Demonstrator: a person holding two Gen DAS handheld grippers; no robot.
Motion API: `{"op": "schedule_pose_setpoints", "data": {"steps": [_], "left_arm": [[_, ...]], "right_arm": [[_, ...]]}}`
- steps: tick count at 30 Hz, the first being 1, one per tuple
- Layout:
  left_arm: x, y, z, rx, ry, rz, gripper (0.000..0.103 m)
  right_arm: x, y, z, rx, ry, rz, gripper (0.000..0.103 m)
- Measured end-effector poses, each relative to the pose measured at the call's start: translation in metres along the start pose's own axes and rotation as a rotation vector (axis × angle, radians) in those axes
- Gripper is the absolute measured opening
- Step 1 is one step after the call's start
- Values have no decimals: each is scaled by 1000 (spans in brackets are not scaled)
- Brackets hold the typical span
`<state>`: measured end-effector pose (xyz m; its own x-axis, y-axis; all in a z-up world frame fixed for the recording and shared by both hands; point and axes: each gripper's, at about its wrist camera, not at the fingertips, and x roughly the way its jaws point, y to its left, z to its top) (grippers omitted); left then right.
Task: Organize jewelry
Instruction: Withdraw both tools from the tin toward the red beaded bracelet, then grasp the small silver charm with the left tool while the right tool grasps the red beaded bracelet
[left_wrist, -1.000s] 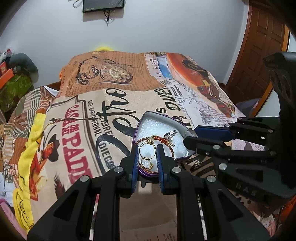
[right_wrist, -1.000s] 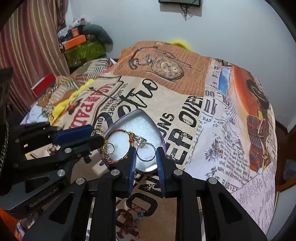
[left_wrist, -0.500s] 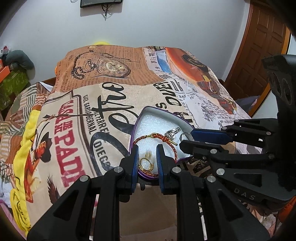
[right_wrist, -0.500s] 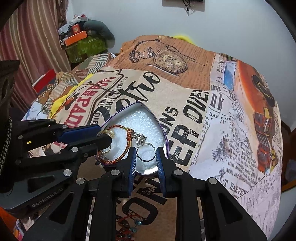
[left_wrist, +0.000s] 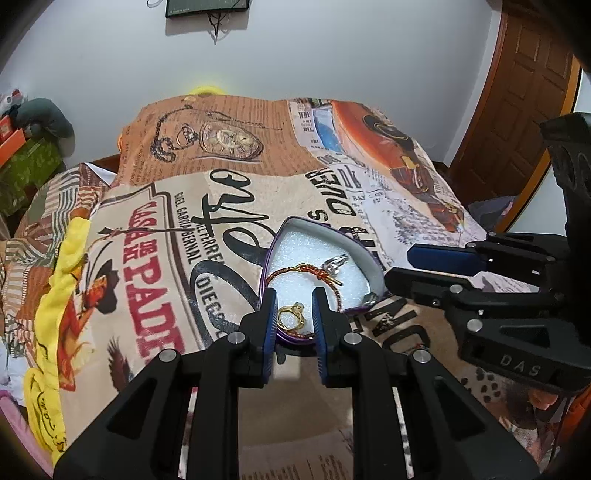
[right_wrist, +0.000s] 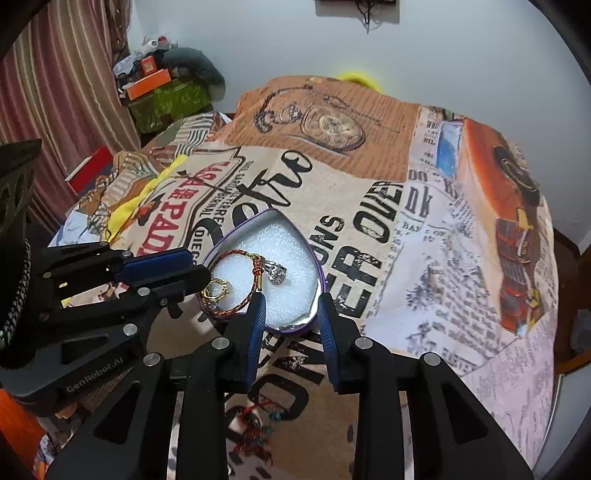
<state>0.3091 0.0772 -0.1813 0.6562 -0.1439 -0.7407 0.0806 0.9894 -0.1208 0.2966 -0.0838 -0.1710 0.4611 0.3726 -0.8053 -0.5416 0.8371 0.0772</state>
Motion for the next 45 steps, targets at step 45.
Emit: {"op": "schedule_pose_setpoints", "data": {"steps": [45], "left_arm": [[-9, -100, -83, 114, 122, -86, 18]], "right_arm": [[-75, -22, -89, 123, -38, -59, 38]]}}
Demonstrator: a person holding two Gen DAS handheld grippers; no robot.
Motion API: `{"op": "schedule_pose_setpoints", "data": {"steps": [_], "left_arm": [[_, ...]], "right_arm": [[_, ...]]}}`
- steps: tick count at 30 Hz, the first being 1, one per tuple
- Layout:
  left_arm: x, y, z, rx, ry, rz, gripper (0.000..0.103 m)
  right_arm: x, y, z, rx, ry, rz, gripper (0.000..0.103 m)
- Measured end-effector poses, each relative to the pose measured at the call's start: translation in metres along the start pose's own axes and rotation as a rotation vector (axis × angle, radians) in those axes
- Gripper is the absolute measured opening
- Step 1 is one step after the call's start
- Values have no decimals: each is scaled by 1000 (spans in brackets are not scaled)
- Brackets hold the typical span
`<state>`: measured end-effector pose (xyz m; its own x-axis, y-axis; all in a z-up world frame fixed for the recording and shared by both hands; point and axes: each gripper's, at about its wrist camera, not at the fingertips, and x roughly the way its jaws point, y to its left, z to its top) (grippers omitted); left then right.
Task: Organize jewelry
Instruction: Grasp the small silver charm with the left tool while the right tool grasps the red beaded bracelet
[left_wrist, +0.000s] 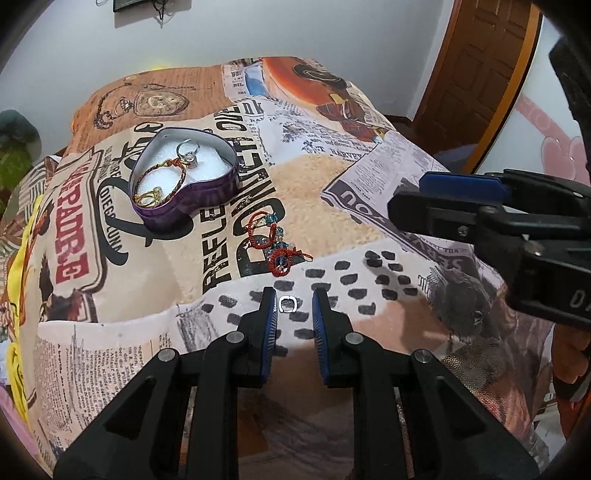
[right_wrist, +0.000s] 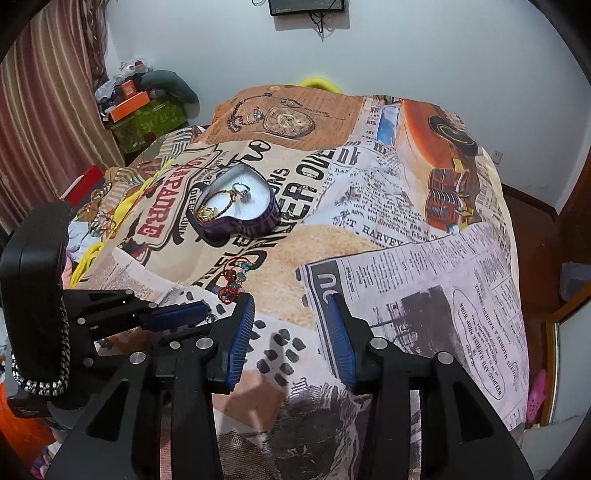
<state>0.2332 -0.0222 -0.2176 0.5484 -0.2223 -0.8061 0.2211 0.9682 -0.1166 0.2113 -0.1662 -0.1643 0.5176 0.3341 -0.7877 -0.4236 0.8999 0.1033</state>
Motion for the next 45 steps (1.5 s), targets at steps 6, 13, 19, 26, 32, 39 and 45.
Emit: {"op": "schedule_pose_setpoints", "data": {"steps": [6, 13, 19, 26, 32, 39, 45], "left_arm": [[-2, 3, -2, -1, -12, -14, 8], [-9, 4, -6, -1, -39, 3, 8], [-20, 20, -5, -33, -71, 19, 8], [-27, 52, -5, -90, -95, 42, 8], [-24, 67, -7, -116, -99, 47, 8], [-21, 72, -8, -132, -104, 41, 8], [-25, 70, -7, -130, -110, 48, 8]], "right_arm": [[7, -1, -2, 5, 16, 8, 38], [12, 5, -3, -8, 29, 14, 38], [19, 14, 1, -25, 39, 19, 38], [37, 31, 9, -61, 71, 49, 38], [53, 44, 15, -100, 104, 66, 38], [71, 49, 16, -130, 160, 76, 38], [73, 48, 17, -127, 148, 75, 15]]}}
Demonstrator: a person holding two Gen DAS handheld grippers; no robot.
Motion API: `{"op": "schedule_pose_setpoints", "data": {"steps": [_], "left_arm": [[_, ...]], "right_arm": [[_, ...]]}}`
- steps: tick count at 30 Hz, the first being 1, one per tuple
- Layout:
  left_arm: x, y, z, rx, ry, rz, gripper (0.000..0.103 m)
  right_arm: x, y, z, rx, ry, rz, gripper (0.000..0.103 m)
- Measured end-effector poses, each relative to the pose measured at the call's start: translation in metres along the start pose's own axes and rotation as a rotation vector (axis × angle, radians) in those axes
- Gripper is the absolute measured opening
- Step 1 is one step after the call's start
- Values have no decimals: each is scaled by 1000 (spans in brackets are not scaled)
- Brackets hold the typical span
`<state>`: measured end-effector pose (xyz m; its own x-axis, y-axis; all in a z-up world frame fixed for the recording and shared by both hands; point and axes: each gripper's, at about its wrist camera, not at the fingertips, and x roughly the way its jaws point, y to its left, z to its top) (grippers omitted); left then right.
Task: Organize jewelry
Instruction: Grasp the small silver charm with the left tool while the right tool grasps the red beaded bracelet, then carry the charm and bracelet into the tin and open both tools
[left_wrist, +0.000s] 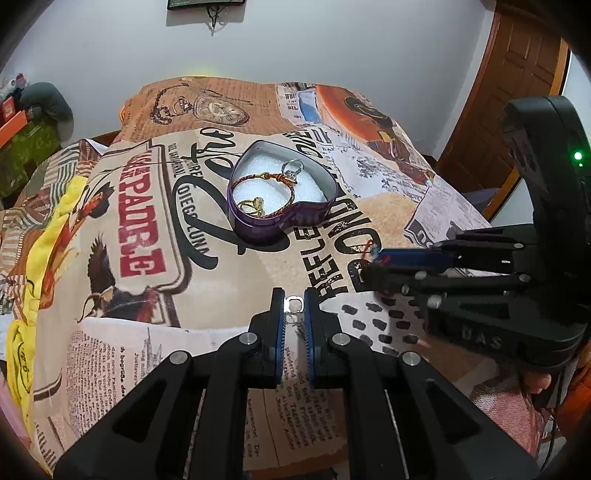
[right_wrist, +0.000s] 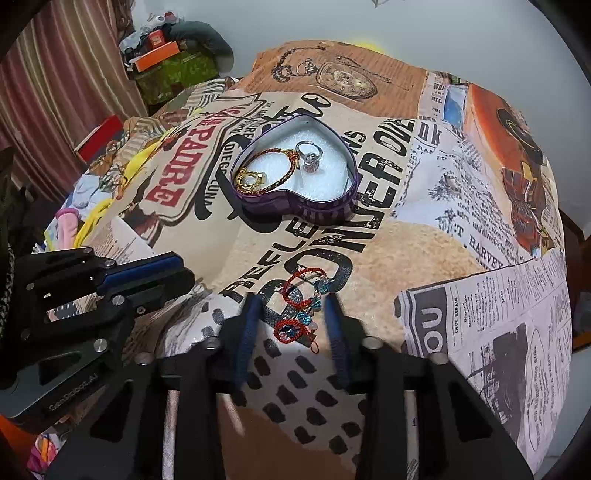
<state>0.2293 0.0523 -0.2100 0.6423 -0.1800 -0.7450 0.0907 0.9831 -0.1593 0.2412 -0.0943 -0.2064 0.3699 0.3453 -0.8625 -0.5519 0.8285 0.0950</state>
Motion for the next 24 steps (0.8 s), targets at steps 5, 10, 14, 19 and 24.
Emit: {"op": "schedule_pose_setpoints", "data": {"steps": [5, 10, 14, 19, 24], "left_arm": [[-9, -2, 2, 6, -16, 4, 8], [-20, -2, 8, 8, -40, 16, 8], [-28, 0, 14, 2, -61, 20, 8], [-37, 2, 28, 2, -96, 29, 8], [-42, 7, 42, -8, -132, 46, 8]], "right_arm": [[-10, -5, 0, 23, -46, 16, 7], [-32, -9, 4, 36, -109, 0, 7], [-45, -9, 10, 39, -145, -14, 7], [-61, -10, 19, 47, -196, -15, 7], [-74, -9, 31, 46, -244, -24, 7]]}}
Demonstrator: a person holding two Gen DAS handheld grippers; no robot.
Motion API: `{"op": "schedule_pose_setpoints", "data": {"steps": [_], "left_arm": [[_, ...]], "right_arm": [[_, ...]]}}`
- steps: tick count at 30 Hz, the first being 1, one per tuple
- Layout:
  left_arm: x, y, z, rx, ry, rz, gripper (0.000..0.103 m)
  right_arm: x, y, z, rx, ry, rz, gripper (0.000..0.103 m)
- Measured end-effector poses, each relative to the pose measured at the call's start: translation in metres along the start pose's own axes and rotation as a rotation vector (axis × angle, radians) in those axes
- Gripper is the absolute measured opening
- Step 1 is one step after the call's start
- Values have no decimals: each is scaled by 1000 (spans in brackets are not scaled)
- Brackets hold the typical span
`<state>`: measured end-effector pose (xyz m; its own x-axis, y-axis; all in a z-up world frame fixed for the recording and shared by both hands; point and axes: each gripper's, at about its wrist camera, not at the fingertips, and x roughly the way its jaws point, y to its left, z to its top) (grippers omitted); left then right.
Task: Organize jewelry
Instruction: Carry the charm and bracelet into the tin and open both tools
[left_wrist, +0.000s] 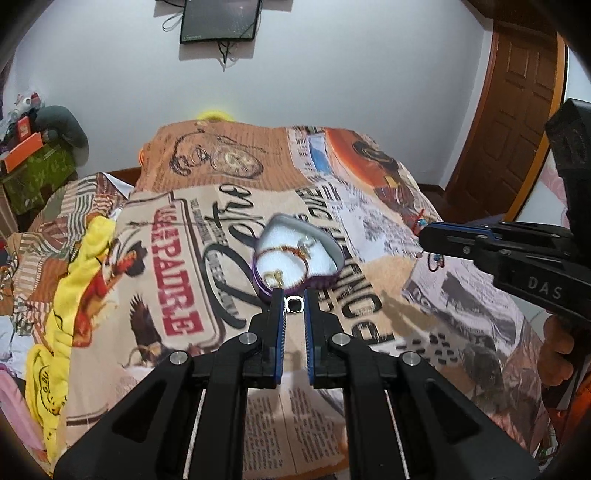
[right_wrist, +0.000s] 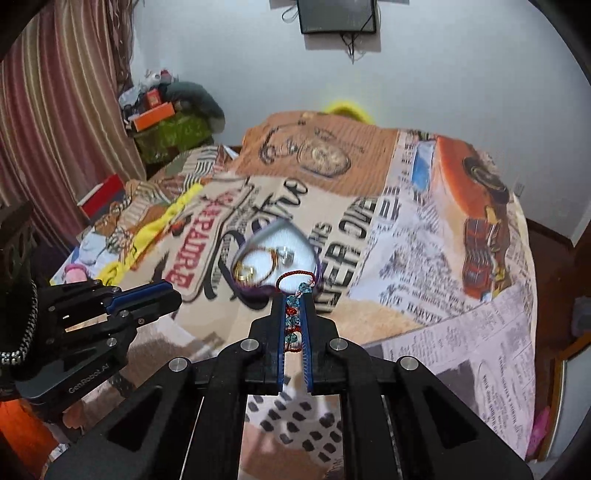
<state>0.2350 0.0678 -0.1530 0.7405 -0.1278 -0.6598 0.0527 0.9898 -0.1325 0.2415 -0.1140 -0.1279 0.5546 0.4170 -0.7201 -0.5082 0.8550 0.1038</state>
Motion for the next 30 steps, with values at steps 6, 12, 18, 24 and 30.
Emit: {"op": "schedule_pose_setpoints", "data": {"steps": [6, 12, 18, 24, 30], "left_arm": [[1, 8, 17, -10, -32, 15, 8], [4, 14, 33, -25, -60, 11, 8], [15, 15, 43, -26, -65, 3, 8], [35, 12, 46, -16, -39, -11, 8], [57, 12, 43, -10, -9, -21, 8]], "right_arm": [[-4, 2, 16, -10, -41, -1, 7], [-1, 0, 26, 8, -65, 23, 7], [8, 2, 36, 15, -70, 38, 7], [29, 4, 46, 6, -46, 41, 7], [53, 2, 51, 16, 8, 60, 7]]}}
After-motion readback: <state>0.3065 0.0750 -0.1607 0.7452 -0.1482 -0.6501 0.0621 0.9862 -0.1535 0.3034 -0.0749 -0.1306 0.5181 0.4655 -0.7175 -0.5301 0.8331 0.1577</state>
